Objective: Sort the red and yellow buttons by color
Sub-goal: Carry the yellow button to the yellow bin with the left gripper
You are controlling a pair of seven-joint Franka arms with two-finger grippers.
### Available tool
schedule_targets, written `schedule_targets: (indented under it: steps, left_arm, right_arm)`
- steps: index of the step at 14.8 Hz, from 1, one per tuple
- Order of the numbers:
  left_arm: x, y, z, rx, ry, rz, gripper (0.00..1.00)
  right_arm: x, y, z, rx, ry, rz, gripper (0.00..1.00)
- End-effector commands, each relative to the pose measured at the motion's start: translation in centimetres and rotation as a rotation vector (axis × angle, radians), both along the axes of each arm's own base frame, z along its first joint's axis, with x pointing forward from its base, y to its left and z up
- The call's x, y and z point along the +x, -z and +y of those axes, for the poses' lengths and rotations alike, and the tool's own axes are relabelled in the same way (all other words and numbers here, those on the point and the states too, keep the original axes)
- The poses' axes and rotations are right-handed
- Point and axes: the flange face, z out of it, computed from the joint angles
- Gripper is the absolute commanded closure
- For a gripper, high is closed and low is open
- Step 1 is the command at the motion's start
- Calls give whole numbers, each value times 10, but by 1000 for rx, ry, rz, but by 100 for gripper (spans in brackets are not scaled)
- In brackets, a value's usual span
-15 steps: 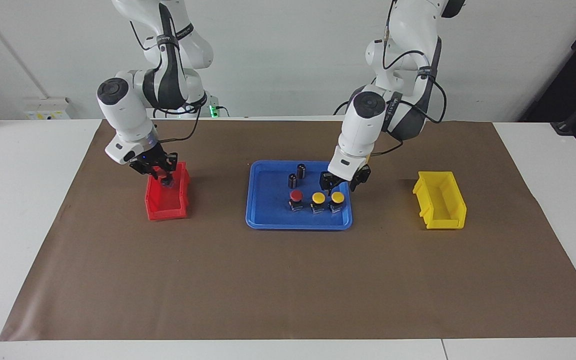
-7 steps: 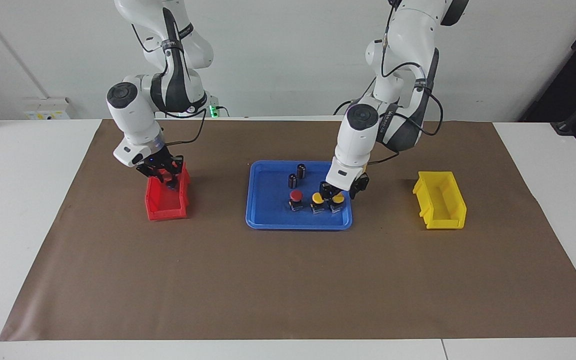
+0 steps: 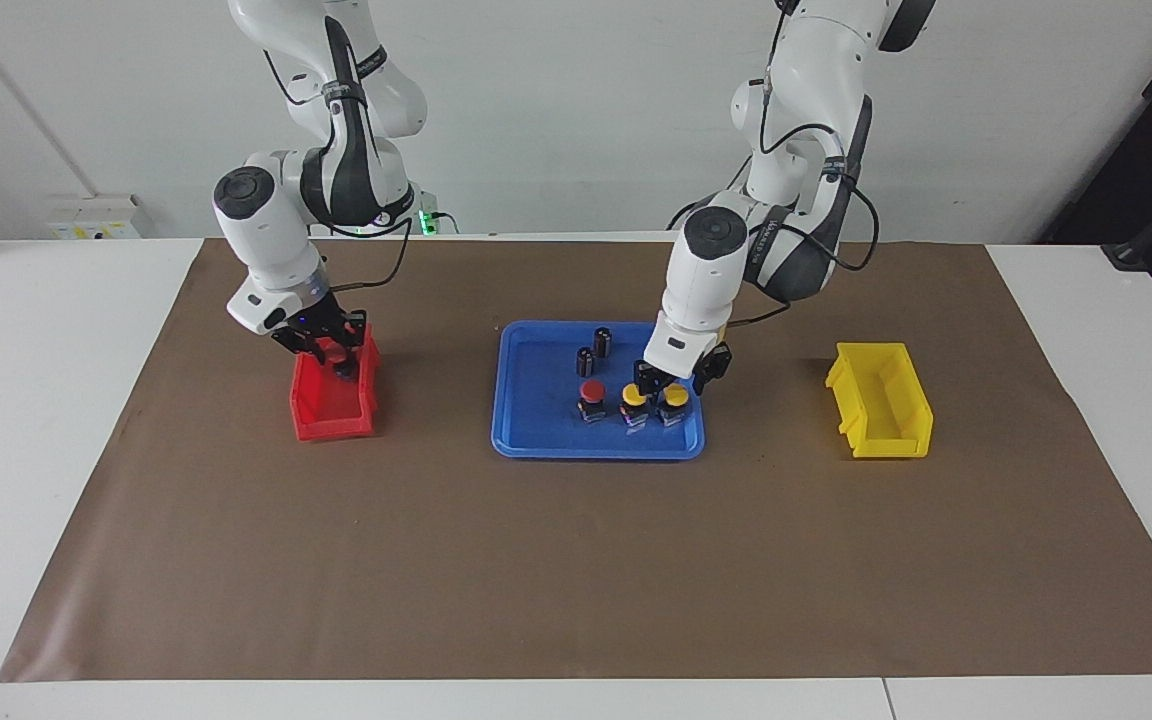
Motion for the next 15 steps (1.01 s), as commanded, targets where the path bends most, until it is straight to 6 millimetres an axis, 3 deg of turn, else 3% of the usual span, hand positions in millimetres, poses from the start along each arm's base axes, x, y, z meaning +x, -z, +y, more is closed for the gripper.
schedule_targets:
  steps: [1, 3, 5, 6, 9, 10, 11, 13, 15]
  left_arm:
    - [3, -3, -2, 22, -28, -11, 98]
    - [6, -6, 1, 21, -44, -13, 99]
    - [11, -25, 5, 32, -55, -6, 99]
    - [18, -44, 8, 44, -65, 5, 99]
    - [36, -113, 25, 15, -86, 68, 99]
    - [41, -132, 41, 2, -79, 93, 99]
    - [53, -144, 74, 4, -96, 115, 99]
    - [63, -170, 142, 15, -85, 111, 99]
    - [72, -185, 212, 18, -72, 111, 99]
  right_arm:
    - [1, -6, -4, 14, -8, -14, 43]
    - [11, -23, -4, 18, -8, 9, 43]
    - [26, -48, 0, 22, -10, 23, 42]
    - [33, -60, 1, 24, -11, 23, 42]
    - [67, -98, 19, 33, 26, 25, 28]
    - [80, -112, 49, 36, 33, 12, 24]
    - [88, -121, 75, 41, 52, -6, 24]
    - [96, -140, 149, 53, 147, -42, 23]
    - [111, -144, 227, 64, 229, -45, 20]
